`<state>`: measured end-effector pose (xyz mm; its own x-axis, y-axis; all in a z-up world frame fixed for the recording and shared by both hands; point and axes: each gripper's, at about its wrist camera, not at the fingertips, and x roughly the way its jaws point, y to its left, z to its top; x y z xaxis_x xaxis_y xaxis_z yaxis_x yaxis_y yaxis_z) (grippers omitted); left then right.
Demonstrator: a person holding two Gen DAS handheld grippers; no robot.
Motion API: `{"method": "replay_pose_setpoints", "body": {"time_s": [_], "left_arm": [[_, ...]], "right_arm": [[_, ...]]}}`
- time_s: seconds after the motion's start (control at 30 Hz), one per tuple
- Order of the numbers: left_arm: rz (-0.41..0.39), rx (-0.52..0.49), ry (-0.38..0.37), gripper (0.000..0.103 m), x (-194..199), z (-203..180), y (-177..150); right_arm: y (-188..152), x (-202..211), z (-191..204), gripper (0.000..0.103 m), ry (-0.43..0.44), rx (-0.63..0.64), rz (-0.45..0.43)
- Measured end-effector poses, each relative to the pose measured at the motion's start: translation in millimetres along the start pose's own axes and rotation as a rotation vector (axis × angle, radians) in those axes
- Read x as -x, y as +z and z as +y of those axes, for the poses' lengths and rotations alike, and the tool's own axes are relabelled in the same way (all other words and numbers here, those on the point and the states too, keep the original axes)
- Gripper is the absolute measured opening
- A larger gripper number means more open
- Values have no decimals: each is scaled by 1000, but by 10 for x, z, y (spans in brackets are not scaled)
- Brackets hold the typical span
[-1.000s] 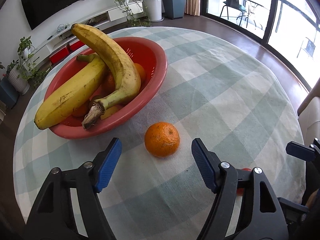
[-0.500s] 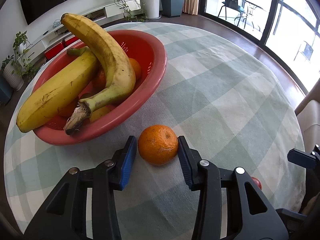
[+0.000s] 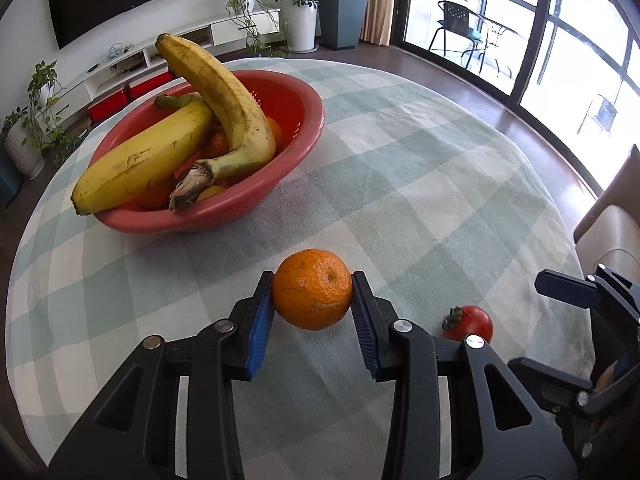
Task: Organize fruits
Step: 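Grasp the red tomato with the right tool while the left tool holds the orange, then carry the orange and the tomato over the red bowl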
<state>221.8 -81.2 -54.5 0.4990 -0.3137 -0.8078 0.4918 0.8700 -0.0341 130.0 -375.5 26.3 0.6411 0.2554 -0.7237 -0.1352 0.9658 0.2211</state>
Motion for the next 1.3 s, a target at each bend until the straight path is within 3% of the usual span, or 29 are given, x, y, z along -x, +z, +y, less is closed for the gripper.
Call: {"method": "replay_pose_setpoints", "body": {"time_s": [0.37, 0.53, 0.7, 1.0, 1.3], "left_arm": [[-44, 124, -48, 35, 576, 144, -770], [-48, 154, -56, 35, 670, 218, -978], [-61, 161, -65, 35, 705, 232, -1034], [-57, 170, -68, 35, 692, 238, -1040], [-77, 173, -66, 35, 755, 279, -960]], "right_arm": [[51, -281, 130, 66, 24, 30, 112], [90, -346, 166, 60, -7, 58, 114], [117, -384, 230, 41, -45, 103, 125], [92, -381, 281, 34, -77, 157, 123], [169, -262, 249, 34, -50, 125, 97]]}}
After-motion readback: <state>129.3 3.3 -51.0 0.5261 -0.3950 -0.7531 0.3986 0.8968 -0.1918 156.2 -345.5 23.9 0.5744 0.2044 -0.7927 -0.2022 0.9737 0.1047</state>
